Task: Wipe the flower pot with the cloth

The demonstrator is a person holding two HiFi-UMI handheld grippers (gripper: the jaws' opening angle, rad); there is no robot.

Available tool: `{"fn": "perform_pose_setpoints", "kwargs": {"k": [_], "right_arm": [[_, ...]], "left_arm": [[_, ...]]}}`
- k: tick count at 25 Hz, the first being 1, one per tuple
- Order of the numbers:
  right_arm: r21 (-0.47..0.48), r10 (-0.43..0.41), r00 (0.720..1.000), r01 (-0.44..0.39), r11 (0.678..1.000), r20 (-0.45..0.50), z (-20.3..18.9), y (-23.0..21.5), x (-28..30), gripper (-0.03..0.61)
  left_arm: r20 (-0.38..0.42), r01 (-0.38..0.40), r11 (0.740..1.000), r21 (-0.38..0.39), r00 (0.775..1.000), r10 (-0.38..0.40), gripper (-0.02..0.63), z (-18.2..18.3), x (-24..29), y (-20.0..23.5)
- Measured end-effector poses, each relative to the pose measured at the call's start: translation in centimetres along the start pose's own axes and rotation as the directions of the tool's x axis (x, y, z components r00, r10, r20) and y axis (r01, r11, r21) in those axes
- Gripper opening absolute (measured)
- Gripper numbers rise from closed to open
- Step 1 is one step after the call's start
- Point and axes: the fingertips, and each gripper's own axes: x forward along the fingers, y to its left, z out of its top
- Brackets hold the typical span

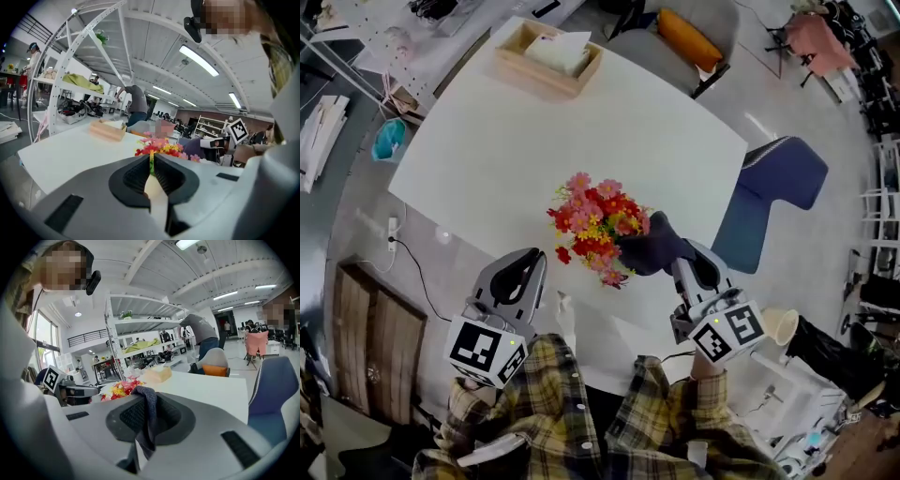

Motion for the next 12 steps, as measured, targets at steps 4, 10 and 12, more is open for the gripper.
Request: {"fn": "perform_pose_setpoints", "kwargs": {"k": [4, 10, 12], "right_arm": [[0.032, 0.017, 0.999, -0.016, 0.999, -0.032, -2.8, -0.5, 2.1, 0.017], [0.056, 0.042, 0.998, -0.039, 0.998, -0.051, -5.7, -1.2, 4.4, 0.017], [0.06, 0.05, 0.997, -0.046, 0.997, -0.057, -6.4, -1.6, 5.0, 0.018]], "left_arm": [[-0.052, 0.026, 0.999, 0.018, 0.998, -0.025, 0.012, -3.6, 1.9, 0.6], [-0.097, 0.085, 0.996, 0.039, 0.992, -0.081, 0.035, -7.4, 4.9, 0.0], [-0.101, 0.103, 0.994, 0.046, 0.99, -0.098, 0.078, -8.1, 5.8, -0.4]]}}
